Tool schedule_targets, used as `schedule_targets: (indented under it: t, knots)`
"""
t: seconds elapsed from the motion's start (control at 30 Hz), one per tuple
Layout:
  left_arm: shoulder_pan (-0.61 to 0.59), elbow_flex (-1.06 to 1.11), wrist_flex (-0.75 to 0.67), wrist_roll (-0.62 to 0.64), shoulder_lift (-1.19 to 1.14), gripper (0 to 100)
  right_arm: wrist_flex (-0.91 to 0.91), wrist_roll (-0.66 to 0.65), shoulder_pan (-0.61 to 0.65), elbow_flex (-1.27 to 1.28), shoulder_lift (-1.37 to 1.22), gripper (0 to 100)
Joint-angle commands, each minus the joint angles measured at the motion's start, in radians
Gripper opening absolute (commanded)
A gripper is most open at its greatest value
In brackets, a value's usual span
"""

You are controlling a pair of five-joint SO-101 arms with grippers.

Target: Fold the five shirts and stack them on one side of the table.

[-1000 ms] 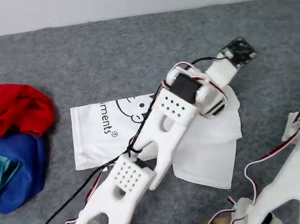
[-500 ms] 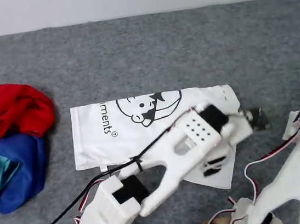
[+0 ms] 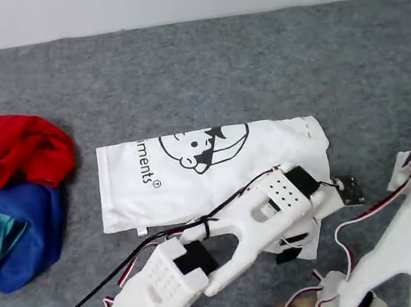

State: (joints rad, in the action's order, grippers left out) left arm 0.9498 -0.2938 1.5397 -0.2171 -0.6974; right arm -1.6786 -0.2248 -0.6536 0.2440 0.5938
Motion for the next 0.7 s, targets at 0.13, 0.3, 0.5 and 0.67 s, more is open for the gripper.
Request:
schedule_targets:
  t: [0.13, 0.3, 0.5, 0.67]
  knots:
    - [0.005, -0.045, -0.048, 0.037, -0.002, 13, 0.005, -0.009, -0.012, -0.006, 0.027, 2.7]
    - [0.012, -0.054, -0.046, 0.032, 0.018, 2, 0.004, -0.009, -0.015, -0.009, 0.027, 2.6]
    - [0.011, -0.059, 0.011, 0.032, 0.118, 2, 0.004, -0.009, -0.013, -0.011, 0.027, 2.6]
    - [0.003, -0.059, 0.008, 0.031, 0.221, 2, 0.010, -0.009, -0.013, -0.011, 0.027, 2.6]
